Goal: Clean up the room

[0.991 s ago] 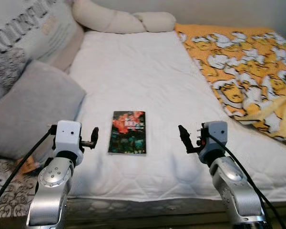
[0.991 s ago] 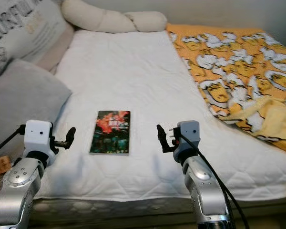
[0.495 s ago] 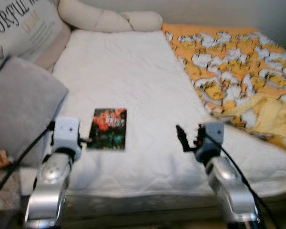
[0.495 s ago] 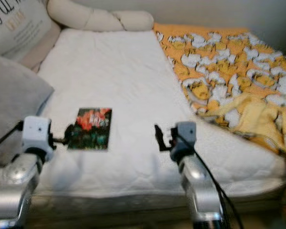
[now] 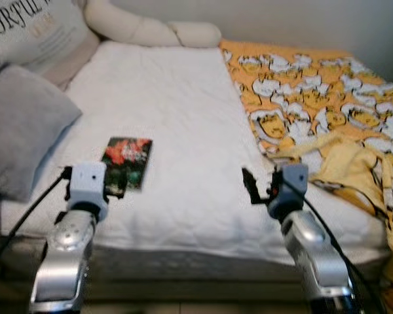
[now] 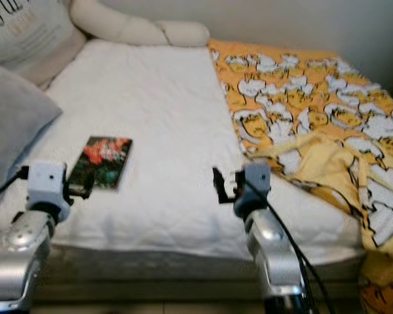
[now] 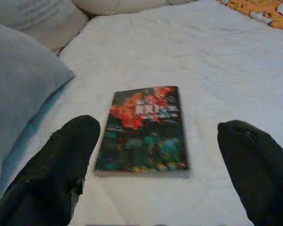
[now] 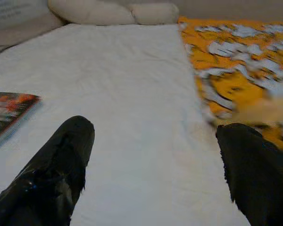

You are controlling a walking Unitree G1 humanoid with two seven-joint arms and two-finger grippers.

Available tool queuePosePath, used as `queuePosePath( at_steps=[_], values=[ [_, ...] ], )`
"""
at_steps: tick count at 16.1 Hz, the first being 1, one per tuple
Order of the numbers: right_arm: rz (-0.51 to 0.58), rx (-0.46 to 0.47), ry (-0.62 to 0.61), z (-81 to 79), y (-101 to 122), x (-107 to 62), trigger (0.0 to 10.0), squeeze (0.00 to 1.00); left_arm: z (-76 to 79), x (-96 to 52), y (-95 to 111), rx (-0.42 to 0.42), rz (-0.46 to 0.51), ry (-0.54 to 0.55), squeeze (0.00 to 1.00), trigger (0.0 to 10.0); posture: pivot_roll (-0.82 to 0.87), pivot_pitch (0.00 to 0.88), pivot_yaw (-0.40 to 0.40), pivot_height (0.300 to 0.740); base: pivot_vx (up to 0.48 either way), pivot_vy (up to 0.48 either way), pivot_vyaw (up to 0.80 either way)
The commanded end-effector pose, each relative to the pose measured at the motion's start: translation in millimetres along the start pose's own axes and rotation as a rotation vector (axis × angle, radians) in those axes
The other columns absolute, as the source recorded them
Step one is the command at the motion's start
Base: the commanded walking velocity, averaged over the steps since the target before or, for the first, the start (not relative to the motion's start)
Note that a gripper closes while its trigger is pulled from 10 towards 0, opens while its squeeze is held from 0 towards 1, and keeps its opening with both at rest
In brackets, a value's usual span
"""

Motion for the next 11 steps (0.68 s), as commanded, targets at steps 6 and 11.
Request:
queuePosePath(
  at_steps=[6, 11],
  values=[
    [-0.028, -0.02, -0.048, 13.4, -9.8, -3.1, 10.0, 0.01, 11.1, 3.3, 1.4, 0.007, 0.005, -0.036, 0.0, 10.0, -0.04, 0.0, -0.031, 0.74, 0.0, -0.418, 0.0],
    [-0.029, -0.021, -0.049, 14.7, -10.6, -2.7, 10.0, 0.0, 13.8, 4.5, 1.1, 0.009, 0.006, -0.044, 0.0, 10.0, -0.03, 0.0, -0.034, 0.74, 0.0, -0.421, 0.0]
  ],
)
Point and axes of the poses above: a point about 5 cm out from each wrist's last joint towards the gripper, its own x axis pointing out of the wrist towards the gripper, its own y axis along the axis of the wrist's last joint, z = x × y, the point moved 4 cm from there along x, pointing out of the wrist towards the gripper, and after that the axes turned 15 degrees about -x, right-handed, at the moved point
